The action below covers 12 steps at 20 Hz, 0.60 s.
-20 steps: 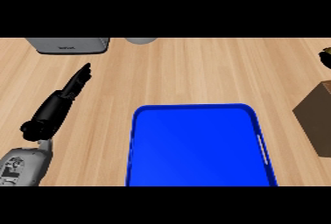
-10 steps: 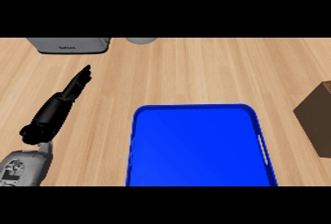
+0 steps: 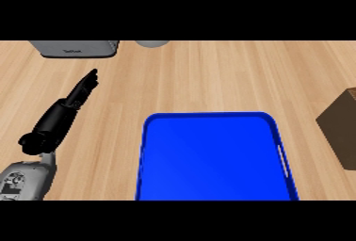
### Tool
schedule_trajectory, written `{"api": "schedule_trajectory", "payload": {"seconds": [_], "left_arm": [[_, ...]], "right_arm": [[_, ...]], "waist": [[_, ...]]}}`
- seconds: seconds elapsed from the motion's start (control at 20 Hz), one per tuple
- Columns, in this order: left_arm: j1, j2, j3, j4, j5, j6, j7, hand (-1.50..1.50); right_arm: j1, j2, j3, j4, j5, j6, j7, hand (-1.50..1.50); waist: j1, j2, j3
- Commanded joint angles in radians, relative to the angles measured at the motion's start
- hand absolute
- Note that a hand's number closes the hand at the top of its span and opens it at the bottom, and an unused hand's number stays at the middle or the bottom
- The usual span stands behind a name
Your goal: Pick the sweet potato from the tray and place it in the cardboard box
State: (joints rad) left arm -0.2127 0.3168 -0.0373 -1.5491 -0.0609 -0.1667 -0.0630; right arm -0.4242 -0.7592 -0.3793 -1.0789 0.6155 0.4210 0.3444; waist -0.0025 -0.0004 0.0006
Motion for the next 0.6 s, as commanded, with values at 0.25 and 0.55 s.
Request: {"api": "schedule_trajectory", "payload": {"seconds": [0.25, 0.55], "left_arm": [[0.012, -0.004, 0.014, 0.002, 0.006, 0.001, -0.002, 0.00], [0.020, -0.019, -0.007, -0.018, -0.030, 0.022, 0.012, 0.00]], "right_arm": [[-0.136, 0.129, -0.344, -0.041, -0.292, -0.280, -0.138, -1.50], [-0.086, 0.127, -0.553, -0.023, -0.448, -0.346, -0.133, -1.50]], "waist": [[-0.019, -0.012, 0.003], [-0.016, -0.005, 0.000]]}}
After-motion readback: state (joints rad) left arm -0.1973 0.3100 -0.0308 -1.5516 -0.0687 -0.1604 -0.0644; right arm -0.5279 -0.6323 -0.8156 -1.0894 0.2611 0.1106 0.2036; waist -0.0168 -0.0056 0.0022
